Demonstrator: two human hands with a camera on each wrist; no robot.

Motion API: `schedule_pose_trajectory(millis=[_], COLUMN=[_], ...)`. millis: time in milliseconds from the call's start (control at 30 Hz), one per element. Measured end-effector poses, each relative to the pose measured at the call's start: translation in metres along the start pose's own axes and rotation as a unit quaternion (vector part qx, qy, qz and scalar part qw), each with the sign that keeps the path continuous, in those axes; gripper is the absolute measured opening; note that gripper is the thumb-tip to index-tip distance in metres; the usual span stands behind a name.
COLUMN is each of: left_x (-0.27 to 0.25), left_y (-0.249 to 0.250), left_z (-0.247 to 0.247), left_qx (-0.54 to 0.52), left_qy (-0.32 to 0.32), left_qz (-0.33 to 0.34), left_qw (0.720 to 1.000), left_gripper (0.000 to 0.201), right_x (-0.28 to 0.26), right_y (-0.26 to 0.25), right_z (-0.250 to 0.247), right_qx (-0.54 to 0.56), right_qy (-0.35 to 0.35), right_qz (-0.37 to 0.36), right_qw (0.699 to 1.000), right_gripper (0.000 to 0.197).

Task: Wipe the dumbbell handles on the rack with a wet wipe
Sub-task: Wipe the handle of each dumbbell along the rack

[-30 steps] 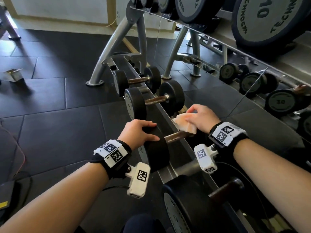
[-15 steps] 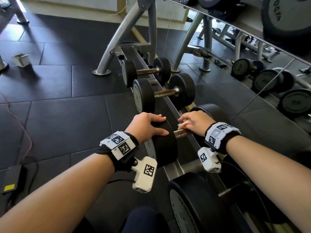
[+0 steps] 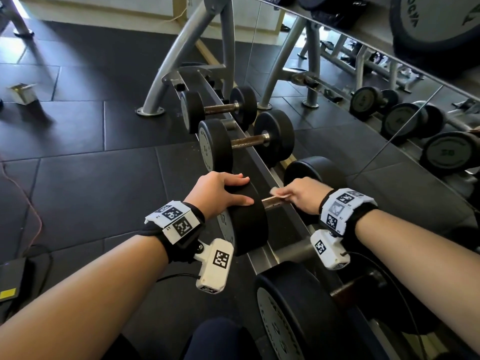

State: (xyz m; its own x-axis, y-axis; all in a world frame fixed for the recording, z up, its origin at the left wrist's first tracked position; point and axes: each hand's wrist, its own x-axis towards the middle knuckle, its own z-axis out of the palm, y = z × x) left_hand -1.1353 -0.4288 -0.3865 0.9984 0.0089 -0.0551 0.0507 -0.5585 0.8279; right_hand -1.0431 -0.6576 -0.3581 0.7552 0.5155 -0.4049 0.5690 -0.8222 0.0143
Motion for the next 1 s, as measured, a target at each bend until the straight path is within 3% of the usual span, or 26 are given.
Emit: schedule_pose_trajectory(millis=[67,133,267,333,533,767,1000], left_x=[0.000,0.000,-0.001,0.000,0.000,-0.001,-0.001], left_y=[0.001,0.001,0.001,0.001,0.000,0.000,0.002], left_z=[0.000,0.000,0.000,-0.001,-0.001,-0.001,-0.003], left_qx=[0.001,0.000,0.003,0.006,-0.005,-0.007,-0.011], left_qy=[0.001,0.000,0.001,0.002,-0.004,0.003,-0.008], left_qz=[-0.001,-0.001,0.005,0.006,0.001,0.005,0.001], left_qw=[1.000,1.000,1.000,1.000,1.000,1.000,1.000], left_gripper=[0.061,0.061,0.060,0.060,0.061,0.060,0.061], right_x=[-0.001,0.002,0.005,0.003,0.002,-0.001,-0.009], right_y=[0.008,0.003,-0.019,-0.017,0.014,-0.011,0.012], right_z=[0.000,0.003,0.009,0.007,-0.004,0.005,-0.004], right_qx=[-0.011,0.029,0.140,0.175,0.114,0.142,0.058], right_qy=[0.002,0.007,-0.052,-0.070,-0.028,-0.079,-0.024], right_qz=[0.051,0.048,-0.048,-0.063,0.060,-0.031,0.058], right_qw=[0.999,0.998,0.988,0.980,0.991,0.986,0.996], right_gripper=[0.036,0.031,0.040,0.040,0.033,0.039,0.032])
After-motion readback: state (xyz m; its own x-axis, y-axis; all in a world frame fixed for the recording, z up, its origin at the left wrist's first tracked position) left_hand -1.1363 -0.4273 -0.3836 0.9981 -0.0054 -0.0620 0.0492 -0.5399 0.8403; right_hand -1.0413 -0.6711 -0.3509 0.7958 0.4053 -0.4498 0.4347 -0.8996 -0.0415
